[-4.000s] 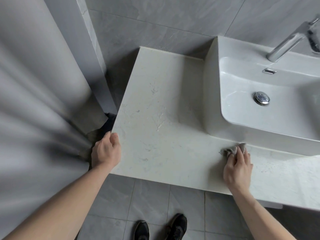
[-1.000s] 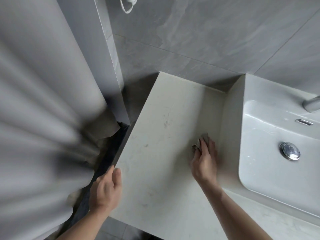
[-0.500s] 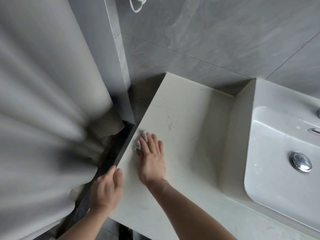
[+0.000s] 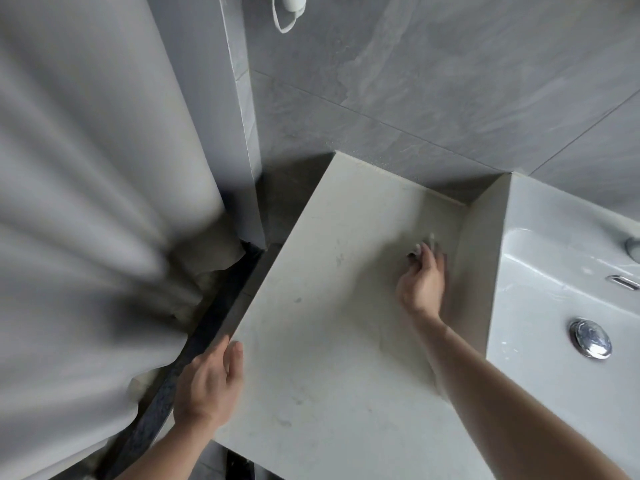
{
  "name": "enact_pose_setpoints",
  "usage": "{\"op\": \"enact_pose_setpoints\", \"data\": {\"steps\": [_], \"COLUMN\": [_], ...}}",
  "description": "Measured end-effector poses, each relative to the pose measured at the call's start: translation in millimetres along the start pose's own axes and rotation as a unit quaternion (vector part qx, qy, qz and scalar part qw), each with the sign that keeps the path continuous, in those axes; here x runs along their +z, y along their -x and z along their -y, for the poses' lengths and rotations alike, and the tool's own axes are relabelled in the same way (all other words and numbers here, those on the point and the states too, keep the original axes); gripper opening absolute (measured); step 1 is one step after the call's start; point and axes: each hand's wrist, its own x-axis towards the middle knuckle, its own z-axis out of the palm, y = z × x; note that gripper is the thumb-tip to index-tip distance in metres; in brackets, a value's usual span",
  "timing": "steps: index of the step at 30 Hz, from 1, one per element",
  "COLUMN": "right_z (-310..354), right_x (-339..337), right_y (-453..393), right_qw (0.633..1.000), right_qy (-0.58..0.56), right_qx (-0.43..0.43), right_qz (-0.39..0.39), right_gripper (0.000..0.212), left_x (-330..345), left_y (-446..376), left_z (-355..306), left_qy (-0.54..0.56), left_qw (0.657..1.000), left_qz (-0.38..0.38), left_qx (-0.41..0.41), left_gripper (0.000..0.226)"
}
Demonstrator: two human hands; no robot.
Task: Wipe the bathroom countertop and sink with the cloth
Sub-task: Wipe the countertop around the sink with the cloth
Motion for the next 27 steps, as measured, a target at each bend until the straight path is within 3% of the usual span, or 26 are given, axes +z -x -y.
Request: {"op": "enact_pose_setpoints", "data": {"steps": [2,5,8,12,15,19,22,27], "right_z": [-13,-8,16,61,88,86,70,25], "right_x": [-4,15,44,81,98,97,83,51], "right_y": [-8,14,47,101,141,143,115,20], "right_qw": [0.998,0.993,0.994,0.966,0.936,0.924,0.933,0.988], "right_qy": [0.012,0.096,0.103,0.085,0.071,0.042,0.009,0.04], "right_qx": [0.055,0.069,-0.021,-0.199,-0.266,-0.298,-0.277,-0.127], "right_qz": [-0.01,-0.006,0.025,0.145,0.218,0.236,0.23,0.079], "right_gripper": [0.042,0.05,0.05,0.046,0.05,0.051,0.053,0.045], "left_x": [0,1,0,1,1,2,1,0], "left_y": [0,-1,-1,1,-1,0,1,1], "left_z": [0,0,-1,-1,0,2,1,-2], "left_qy": [-0.006,-0.016,-0.014,0.0,0.003,0.002,0.006,0.001], "left_qw": [1.0,1.0,1.0,1.0,1.0,1.0,1.0,1.0], "left_qz": [0.002,0.002,0.0,-0.005,-0.001,-0.003,-0.009,-0.005], "left_qx": [0.001,0.002,0.005,0.009,0.01,0.009,0.011,0.01], "left_gripper": [0.071,0.057,0.06,0.071,0.077,0.079,0.076,0.059]}}
